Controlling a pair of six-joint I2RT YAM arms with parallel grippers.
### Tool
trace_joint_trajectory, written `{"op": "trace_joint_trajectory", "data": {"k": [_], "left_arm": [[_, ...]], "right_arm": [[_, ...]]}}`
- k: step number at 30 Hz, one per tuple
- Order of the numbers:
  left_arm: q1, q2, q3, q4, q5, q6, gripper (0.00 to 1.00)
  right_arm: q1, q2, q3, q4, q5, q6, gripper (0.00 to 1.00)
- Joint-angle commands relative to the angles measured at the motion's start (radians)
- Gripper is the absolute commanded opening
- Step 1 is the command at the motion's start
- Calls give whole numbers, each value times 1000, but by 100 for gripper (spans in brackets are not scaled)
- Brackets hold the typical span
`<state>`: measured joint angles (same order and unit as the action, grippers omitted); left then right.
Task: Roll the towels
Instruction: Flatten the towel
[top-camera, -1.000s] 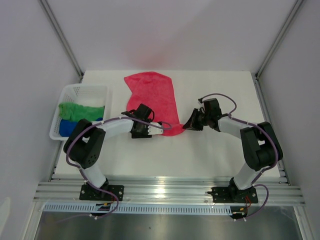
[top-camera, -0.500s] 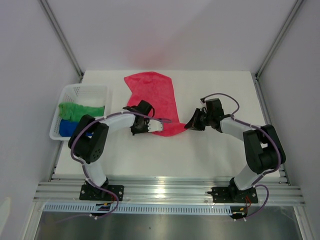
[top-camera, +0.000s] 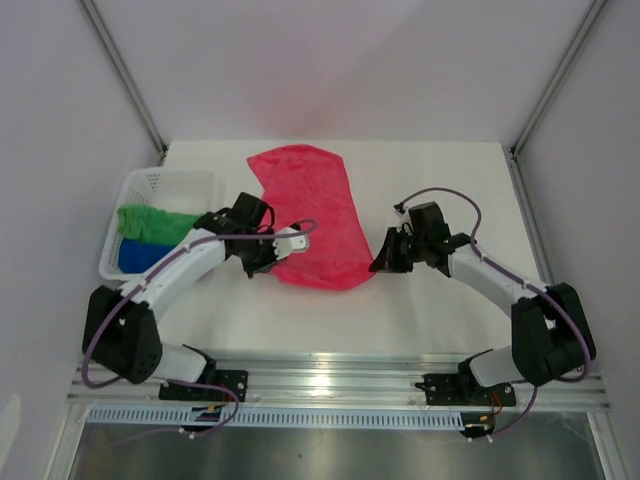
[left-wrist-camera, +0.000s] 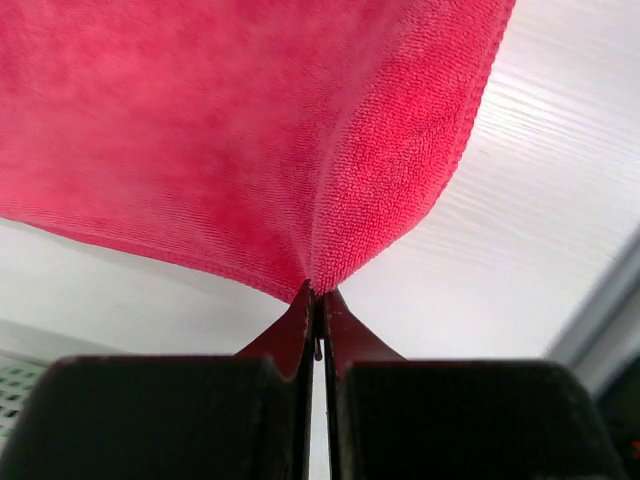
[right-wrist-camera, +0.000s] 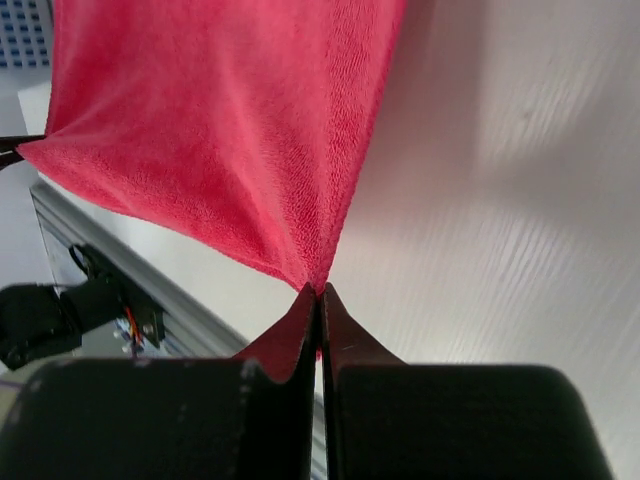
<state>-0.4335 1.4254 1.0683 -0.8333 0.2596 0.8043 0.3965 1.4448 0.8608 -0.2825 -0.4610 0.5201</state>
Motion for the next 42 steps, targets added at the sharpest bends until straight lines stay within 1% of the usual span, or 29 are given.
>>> {"op": "trace_joint_trajectory", "data": {"k": [1,3,7,8,14,17,18,19,20,22,23,24,25,26,27,28,29,30,31,32,33,34,36,37,38,39,40,41,42], "left_arm": [[15,-117,-82,-164,142,-1,1],[16,-198,-131,-208,190,15,1],[16,-317,-252,-280,227,45,1],[16,-338,-322,-277,222,47,1],[16,-440,-395,-287,218,15,1],[21,-486,-346,-268,205,-26,1],[32,-481,-282,-223,190,-74,1],[39,-467,-256,-193,152,-100,1],[54,-421,-228,-155,129,-122,1],[68,-349,-77,-31,84,-187,1],[81,-298,-30,2,63,-209,1],[84,-184,96,19,58,-241,1],[85,-119,242,35,47,-258,1],[90,-52,409,31,40,-270,0],[91,87,497,25,36,-295,1],[91,160,774,8,29,-310,1],[91,234,873,-1,6,-324,0],[91,386,977,-10,-19,-345,1],[93,467,1301,-19,-49,-353,1],[95,542,1403,-13,-115,-364,0],[96,610,1491,11,-146,-366,1],[101,691,1601,123,-175,-366,1],[102,664,1544,309,-239,-355,1],[102,662,1456,412,-255,-350,1],[102,688,1467,487,-288,-335,1],[102,719,1581,497,-301,-321,1],[102,736,1588,520,-322,-303,0],[104,753,1587,592,-332,-256,1],[104,760,1599,620,-338,-232,1]], "right_arm": [[47,-116,-29,-174,54,-49,0],[82,-184,-49,-237,90,-48,0],[223,-280,-124,-271,110,32,0],[249,-299,-155,-277,139,73,0],[424,-366,-230,-267,180,219,0],[424,-386,-192,-291,206,225,0],[404,-391,-139,-299,214,195,0],[366,-379,-106,-297,188,167,0],[246,-356,-70,-281,156,135,0],[107,-270,97,-268,82,31,0],[55,-133,186,-274,56,-9,0],[-9,-54,290,-312,71,-46,0],[-27,104,530,-332,96,-113,0],[-45,186,657,-358,93,-142,0],[-83,268,784,-374,87,-155,0],[-106,348,1045,-386,78,-150,0],[-131,517,1187,-420,52,-138,0],[-180,607,1340,-438,42,-118,0],[-205,693,1658,-446,36,-59,0],[-228,847,1801,-408,24,-27,0],[-249,899,1902,-350,21,16,0],[-289,926,1941,-151,13,129,0],[-333,883,1805,109,2,240,0],[-338,858,1728,322,15,273,0],[-340,844,1686,351,34,256,0],[-340,858,1721,347,73,229,0],[-338,873,1765,338,79,203,0],[-338,890,1829,347,78,174,0],[-340,905,1842,358,79,167,0]]}}
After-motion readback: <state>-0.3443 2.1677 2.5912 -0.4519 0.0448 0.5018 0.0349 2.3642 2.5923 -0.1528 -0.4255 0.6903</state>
